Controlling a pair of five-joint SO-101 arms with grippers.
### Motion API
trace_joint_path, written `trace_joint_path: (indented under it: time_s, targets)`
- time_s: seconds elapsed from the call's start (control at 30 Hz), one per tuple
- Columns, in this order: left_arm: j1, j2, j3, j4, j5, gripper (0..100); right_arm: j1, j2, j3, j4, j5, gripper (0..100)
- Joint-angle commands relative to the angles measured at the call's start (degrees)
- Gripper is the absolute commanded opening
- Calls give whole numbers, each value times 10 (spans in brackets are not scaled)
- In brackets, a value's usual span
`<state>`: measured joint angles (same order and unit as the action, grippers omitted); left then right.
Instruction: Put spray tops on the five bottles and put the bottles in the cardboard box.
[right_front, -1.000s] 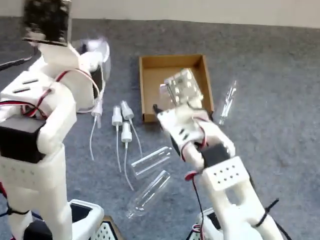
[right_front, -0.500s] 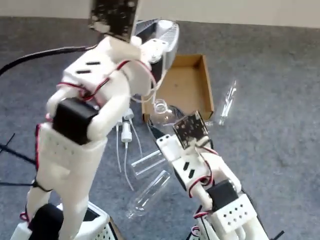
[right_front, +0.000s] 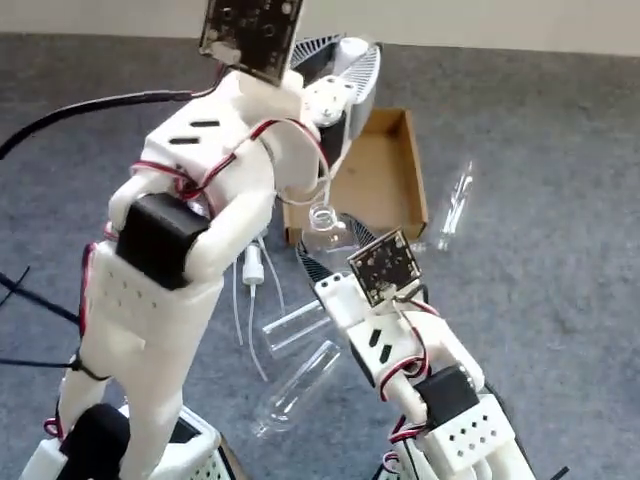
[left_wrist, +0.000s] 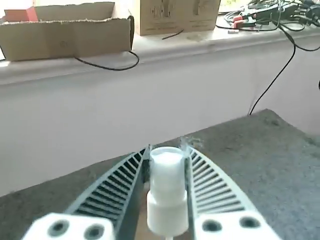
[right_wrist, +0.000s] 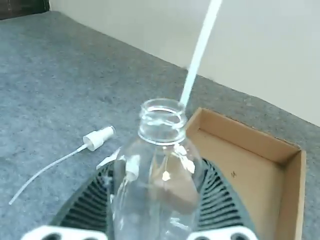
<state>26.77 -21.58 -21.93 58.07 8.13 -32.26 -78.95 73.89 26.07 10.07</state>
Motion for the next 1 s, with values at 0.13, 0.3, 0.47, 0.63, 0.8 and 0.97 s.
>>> trace_joint_path:
  time_s: [0.13, 0.3, 0.47, 0.63, 0.8, 0.97]
  targets:
    - [5, -31, -40, 40, 0, 17, 7, -7, -4, -13, -4, 4]
    - [8, -18, -40, 41, 0, 17, 7, -9, -4, 7, -4, 4]
    - [8, 11, -40, 40, 0, 17, 7, -12, -4, 15, -4, 4]
    - [7, 37, -39, 44, 3, 17, 7, -12, -5, 15, -5, 4]
    - [9, 25, 15, 47, 4, 17, 10, -12, -8, 15, -58, 4]
    - [6, -38, 128, 63, 3, 21, 10, -12, -9, 15, -69, 4]
